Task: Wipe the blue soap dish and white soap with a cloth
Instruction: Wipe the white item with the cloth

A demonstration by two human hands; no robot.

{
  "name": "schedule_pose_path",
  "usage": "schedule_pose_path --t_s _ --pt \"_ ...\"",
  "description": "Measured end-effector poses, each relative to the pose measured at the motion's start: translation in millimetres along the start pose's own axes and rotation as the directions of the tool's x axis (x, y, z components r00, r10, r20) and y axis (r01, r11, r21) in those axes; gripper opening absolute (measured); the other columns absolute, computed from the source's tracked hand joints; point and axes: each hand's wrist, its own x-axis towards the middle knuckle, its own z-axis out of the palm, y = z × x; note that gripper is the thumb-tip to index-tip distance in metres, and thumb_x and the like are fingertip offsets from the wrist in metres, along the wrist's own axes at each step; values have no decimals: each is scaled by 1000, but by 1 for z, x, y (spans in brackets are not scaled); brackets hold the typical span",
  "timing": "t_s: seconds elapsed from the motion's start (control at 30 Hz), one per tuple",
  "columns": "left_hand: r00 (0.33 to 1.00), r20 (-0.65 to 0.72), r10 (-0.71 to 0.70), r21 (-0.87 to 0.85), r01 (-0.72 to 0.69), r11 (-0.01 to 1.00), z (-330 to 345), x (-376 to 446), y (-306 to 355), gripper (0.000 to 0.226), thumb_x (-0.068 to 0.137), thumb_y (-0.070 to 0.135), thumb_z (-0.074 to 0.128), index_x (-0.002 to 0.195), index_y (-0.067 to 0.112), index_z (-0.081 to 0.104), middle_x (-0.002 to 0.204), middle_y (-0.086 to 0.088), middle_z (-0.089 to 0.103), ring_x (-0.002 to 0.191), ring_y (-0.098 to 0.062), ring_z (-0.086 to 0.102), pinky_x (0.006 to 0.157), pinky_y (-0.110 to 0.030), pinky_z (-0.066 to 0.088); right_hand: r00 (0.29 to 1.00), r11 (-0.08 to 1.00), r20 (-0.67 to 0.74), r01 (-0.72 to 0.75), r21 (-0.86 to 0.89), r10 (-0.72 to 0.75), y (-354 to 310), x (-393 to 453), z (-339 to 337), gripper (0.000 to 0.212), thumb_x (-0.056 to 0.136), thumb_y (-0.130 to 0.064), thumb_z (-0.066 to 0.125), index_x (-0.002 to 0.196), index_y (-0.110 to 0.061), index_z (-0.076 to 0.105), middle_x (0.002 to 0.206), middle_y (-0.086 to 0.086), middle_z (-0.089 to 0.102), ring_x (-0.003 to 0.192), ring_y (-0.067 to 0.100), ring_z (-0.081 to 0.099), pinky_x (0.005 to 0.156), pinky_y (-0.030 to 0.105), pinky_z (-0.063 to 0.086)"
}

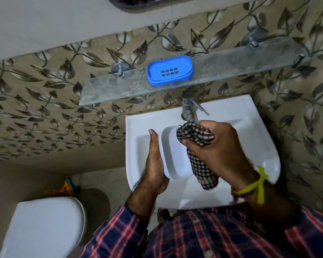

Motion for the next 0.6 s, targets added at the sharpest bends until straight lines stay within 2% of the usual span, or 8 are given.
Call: schedule_pose_path --t_s 0.07,0.1,0.13,0.23,0.33,0.43,0.53,0.6 --pt "1000 14 -3 10 3 1000 6 1 -13 75 90 77 29 116 25 76 129 -7 69 123 -26 63 109 -46 42 994 987 -28 100 -124 -105 -3 -2 12 16 80 -24 77 80 -10 70 73 6 74 69 22 70 62 38 57" --pt "999 38 1 6 -1 1000 9 2 -18 74 93 74 25 115 25 77 127 -5 70 122 -23 63 108 -43 44 987 977 -40 151 -151 -158 -4 -6 18 9 80 -18 78 83 -11 73 79 8 75 74 25 71 66 38 58" --pt "998 60 8 3 -8 1000 11 2 -20 74 94 72 23 114 25 77 126 -4 71 122 -21 64 105 -39 48 979 968 -50 188 -168 -199 -4 -9 24 12 78 -11 79 89 -9 75 87 9 76 80 26 71 73 37 59" --pt "997 73 33 7 -34 999 9 -3 -18 75 84 77 35 117 23 76 127 -9 70 122 -24 64 99 -36 53 976 972 48 216 -88 -212 3 -14 28 27 76 -1 80 103 -3 75 104 9 72 95 24 70 87 36 57" --pt "997 65 48 -14 -48 999 5 -5 -16 83 79 83 42 124 20 71 130 -14 68 124 -30 62 103 -42 47 966 954 143 239 -179 -215 7 -20 23 28 76 -8 82 103 -12 76 108 4 67 96 22 68 82 36 58" --pt "997 73 39 -55 -35 998 6 -6 -18 80 82 82 36 119 22 74 122 -11 72 115 -28 68 93 -39 53 970 911 144 233 -341 -195 2 -28 24 41 69 -2 79 106 -20 76 102 2 72 92 29 70 74 40 59" --pt "996 82 35 -104 -26 994 9 -6 -19 73 86 76 36 111 22 78 117 -7 75 110 -21 70 87 -33 57 985 927 78 170 -335 -153 -5 -19 28 41 70 1 71 107 -15 75 105 6 73 97 33 68 78 42 58" --pt "997 67 44 -145 -34 989 7 -7 -16 74 92 71 30 111 18 78 118 -9 74 111 -23 70 87 -33 57 971 929 138 230 -289 -197 -12 -16 31 32 72 -4 69 103 -12 73 103 5 71 94 32 67 76 41 56"
